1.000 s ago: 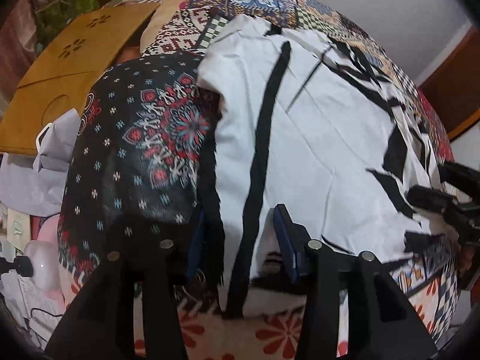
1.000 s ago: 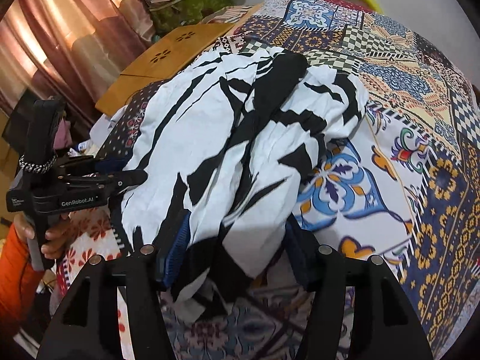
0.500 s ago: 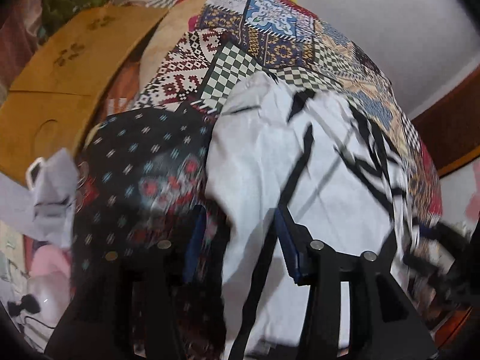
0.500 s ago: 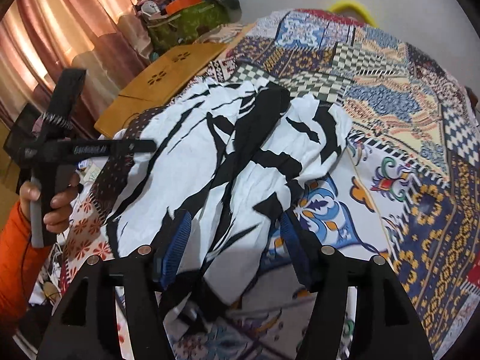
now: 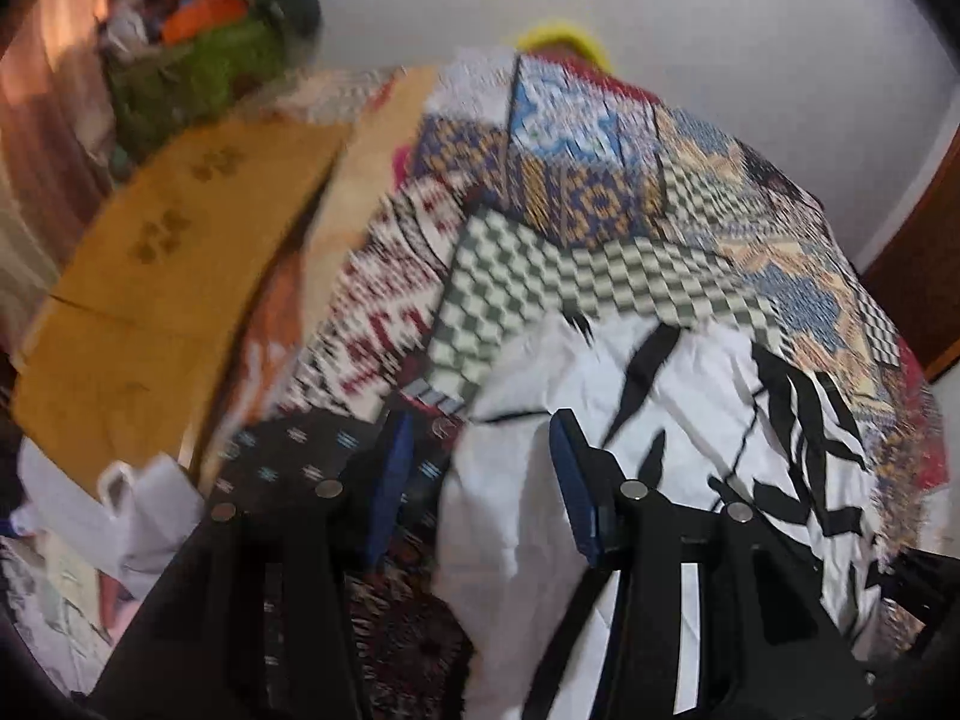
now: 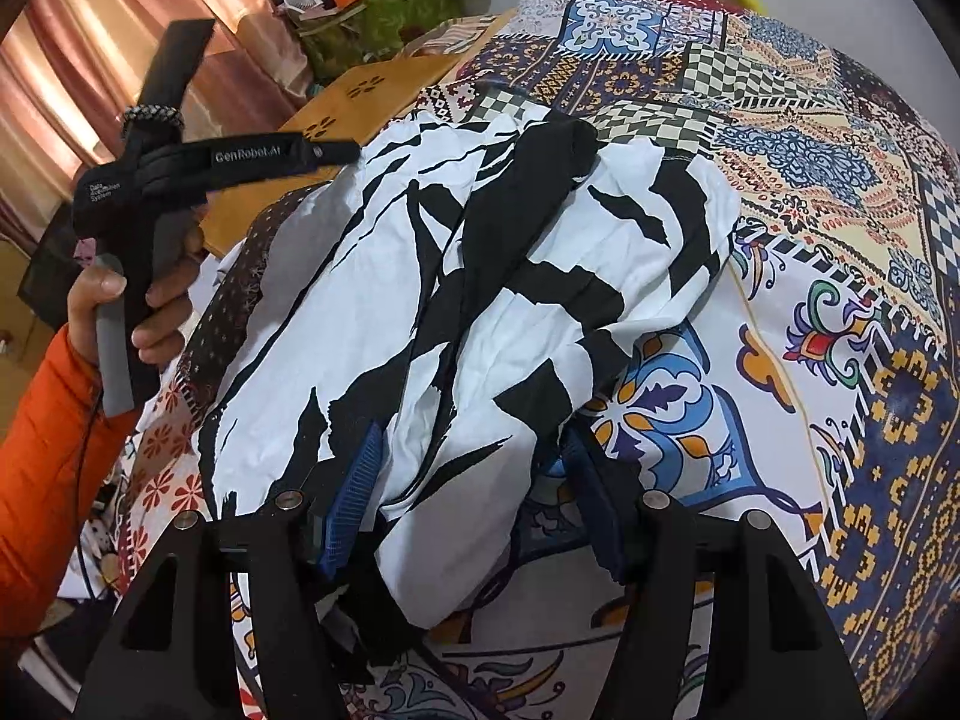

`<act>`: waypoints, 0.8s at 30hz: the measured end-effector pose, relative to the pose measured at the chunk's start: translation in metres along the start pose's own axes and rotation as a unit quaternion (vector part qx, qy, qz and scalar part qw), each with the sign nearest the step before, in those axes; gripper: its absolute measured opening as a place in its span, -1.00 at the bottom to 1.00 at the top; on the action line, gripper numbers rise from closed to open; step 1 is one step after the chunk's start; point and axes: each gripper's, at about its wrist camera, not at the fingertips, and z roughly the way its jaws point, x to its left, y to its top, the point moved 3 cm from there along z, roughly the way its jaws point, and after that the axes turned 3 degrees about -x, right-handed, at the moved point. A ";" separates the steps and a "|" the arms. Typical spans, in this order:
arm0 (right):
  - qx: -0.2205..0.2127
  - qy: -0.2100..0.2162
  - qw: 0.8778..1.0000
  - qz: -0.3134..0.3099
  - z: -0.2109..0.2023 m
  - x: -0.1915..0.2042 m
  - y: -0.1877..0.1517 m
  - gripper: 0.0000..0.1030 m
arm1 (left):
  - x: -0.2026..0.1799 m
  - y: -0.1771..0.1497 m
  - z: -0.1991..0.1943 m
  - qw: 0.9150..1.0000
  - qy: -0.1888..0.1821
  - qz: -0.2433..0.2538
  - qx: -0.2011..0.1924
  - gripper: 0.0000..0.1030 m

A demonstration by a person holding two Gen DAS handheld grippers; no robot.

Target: Fold small clothes

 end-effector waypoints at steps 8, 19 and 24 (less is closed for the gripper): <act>-0.067 -0.047 0.997 0.019 -0.042 -0.003 0.005 0.13 | -0.010 -0.005 -0.065 0.999 -0.003 0.041 -0.035 -0.08; -0.258 -0.052 0.965 -0.012 -0.188 0.051 0.014 0.13 | -0.048 -0.024 -0.236 0.986 -0.033 0.054 -0.152 -0.08; -0.336 -0.047 0.939 -0.055 -0.243 0.097 -0.005 0.13 | -0.068 -0.049 -0.317 0.970 -0.036 0.062 -0.234 -0.08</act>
